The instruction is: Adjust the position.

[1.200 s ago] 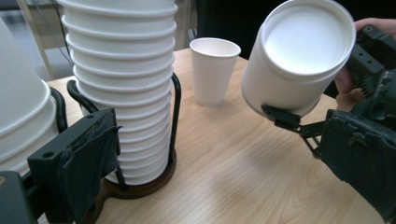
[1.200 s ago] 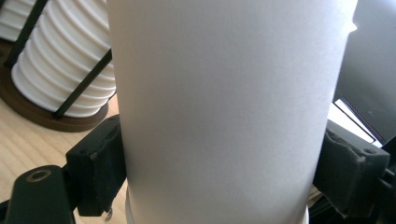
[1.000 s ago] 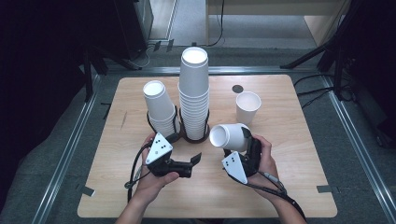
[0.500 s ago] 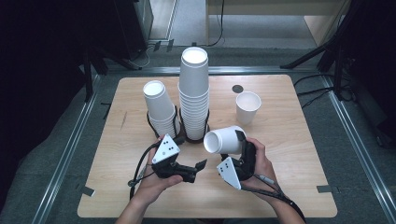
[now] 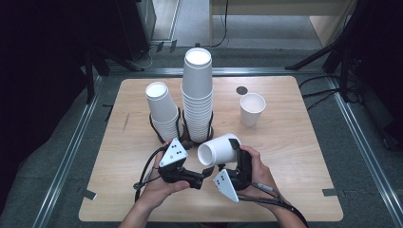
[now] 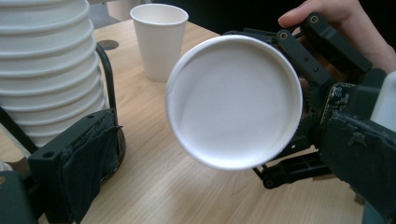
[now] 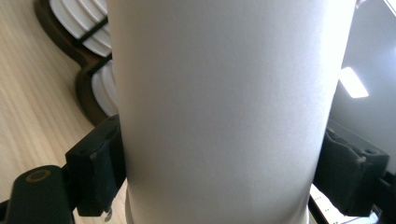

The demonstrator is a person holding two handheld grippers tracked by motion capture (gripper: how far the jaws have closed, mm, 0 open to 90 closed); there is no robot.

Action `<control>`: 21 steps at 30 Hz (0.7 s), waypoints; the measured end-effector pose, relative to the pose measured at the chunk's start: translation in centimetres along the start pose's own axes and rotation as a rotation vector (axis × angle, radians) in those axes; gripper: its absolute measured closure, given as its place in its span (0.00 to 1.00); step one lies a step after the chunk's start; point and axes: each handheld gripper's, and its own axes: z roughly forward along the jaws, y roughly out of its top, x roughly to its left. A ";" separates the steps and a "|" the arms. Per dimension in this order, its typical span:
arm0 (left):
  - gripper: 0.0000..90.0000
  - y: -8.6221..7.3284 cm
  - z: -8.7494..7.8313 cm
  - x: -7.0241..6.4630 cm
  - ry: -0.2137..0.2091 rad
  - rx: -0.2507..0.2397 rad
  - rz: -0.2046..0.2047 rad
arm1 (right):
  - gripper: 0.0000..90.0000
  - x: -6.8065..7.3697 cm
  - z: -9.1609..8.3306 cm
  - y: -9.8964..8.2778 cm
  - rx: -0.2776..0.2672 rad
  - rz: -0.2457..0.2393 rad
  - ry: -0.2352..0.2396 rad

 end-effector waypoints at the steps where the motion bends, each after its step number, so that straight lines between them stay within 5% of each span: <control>1: 0.00 0.0 0.0 0.0 -0.002 0.003 0.002 | 0.15 0.1 0.0 0.1 -0.009 -0.007 0.003; 21: 0.05 0.0 0.6 -0.5 0.008 0.058 -0.004 | 0.15 1.2 -0.6 1.2 -0.058 -0.060 0.055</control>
